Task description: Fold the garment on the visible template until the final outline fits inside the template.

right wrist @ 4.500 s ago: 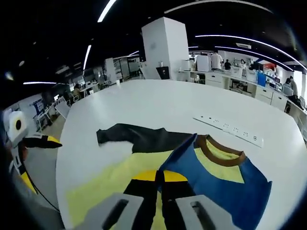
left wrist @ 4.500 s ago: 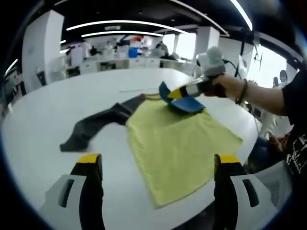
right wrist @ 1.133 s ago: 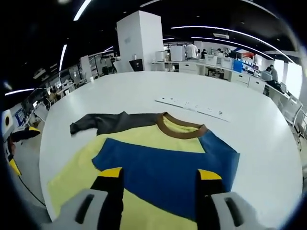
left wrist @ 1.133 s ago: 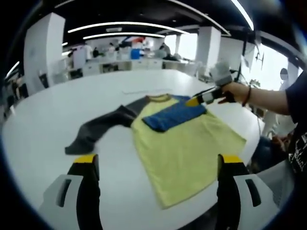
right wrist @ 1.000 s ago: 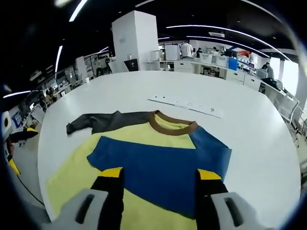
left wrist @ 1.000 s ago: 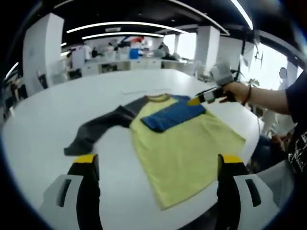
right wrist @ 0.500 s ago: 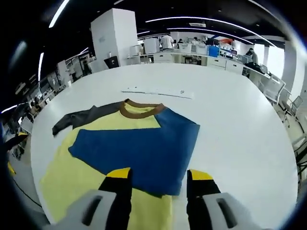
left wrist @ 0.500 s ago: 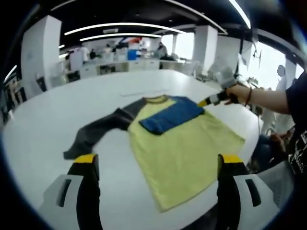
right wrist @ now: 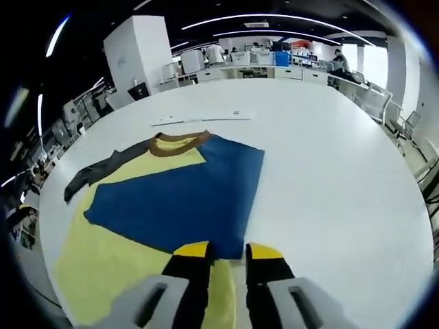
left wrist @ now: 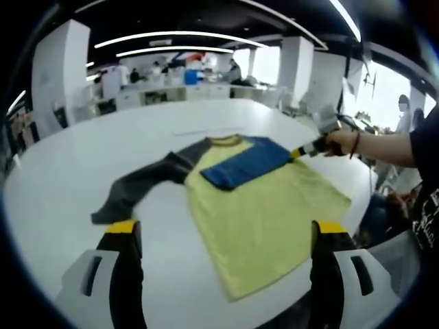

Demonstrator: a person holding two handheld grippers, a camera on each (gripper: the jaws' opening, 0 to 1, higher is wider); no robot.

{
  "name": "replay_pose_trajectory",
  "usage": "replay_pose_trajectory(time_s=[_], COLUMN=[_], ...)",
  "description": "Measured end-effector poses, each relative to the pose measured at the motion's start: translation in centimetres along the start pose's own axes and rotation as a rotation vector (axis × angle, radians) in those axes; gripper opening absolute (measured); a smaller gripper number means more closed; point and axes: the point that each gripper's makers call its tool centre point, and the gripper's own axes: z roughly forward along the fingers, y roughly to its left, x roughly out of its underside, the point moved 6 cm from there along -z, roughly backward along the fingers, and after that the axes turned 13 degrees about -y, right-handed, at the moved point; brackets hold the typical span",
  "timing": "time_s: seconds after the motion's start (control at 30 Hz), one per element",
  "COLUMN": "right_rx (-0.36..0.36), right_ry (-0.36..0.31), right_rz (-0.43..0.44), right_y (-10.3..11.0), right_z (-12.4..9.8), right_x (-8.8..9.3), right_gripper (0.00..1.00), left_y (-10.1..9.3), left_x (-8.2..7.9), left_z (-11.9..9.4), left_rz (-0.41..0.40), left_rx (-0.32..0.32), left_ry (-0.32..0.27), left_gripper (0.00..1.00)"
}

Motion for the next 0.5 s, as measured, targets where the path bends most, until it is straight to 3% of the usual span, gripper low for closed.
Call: replay_pose_trajectory(time_s=[0.3, 0.5], right_rx=[0.054, 0.048], right_ry=[0.005, 0.002], right_rz=[-0.009, -0.009], right_y=[0.48, 0.55], right_z=[0.29, 0.27], right_x=[0.49, 0.48], right_gripper=[0.08, 0.04], left_y=[0.09, 0.12], left_x=[-0.05, 0.07], left_z=[-0.01, -0.09], left_rz=[0.0, 0.0], left_rx=[-0.007, -0.007], left_ry=[-0.004, 0.002], left_gripper=[0.99, 0.99])
